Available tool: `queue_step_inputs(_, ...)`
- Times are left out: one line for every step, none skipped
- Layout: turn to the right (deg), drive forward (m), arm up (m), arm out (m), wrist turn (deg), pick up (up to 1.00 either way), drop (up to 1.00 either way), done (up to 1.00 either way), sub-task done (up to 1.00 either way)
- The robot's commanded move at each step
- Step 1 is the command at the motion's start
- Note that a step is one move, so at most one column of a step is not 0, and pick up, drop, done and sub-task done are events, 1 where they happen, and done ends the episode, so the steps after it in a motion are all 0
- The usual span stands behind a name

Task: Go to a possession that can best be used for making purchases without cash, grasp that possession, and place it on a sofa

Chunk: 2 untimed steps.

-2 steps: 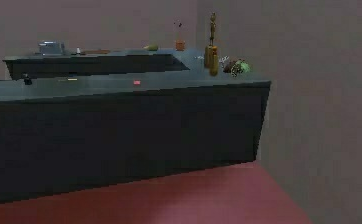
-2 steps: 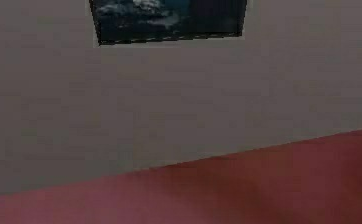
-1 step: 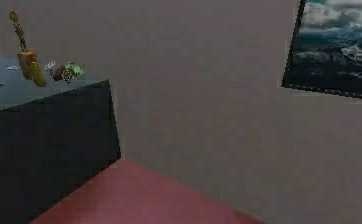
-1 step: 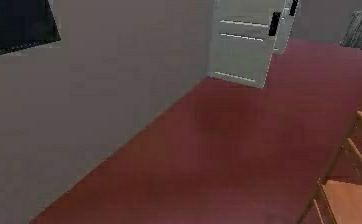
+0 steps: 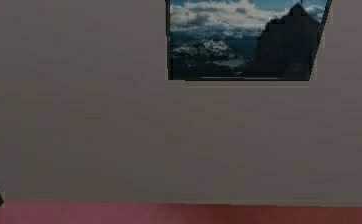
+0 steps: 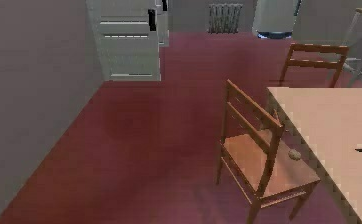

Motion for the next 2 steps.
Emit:
queue_step_inputs(0.0,0.20,0.00,0.00,0.0,0.00,0.00,0.00,0.00)
queue_step_inputs(-45.0,0.00,0.00,0.00,0.0,0.00,0.00,0.00,0.00)
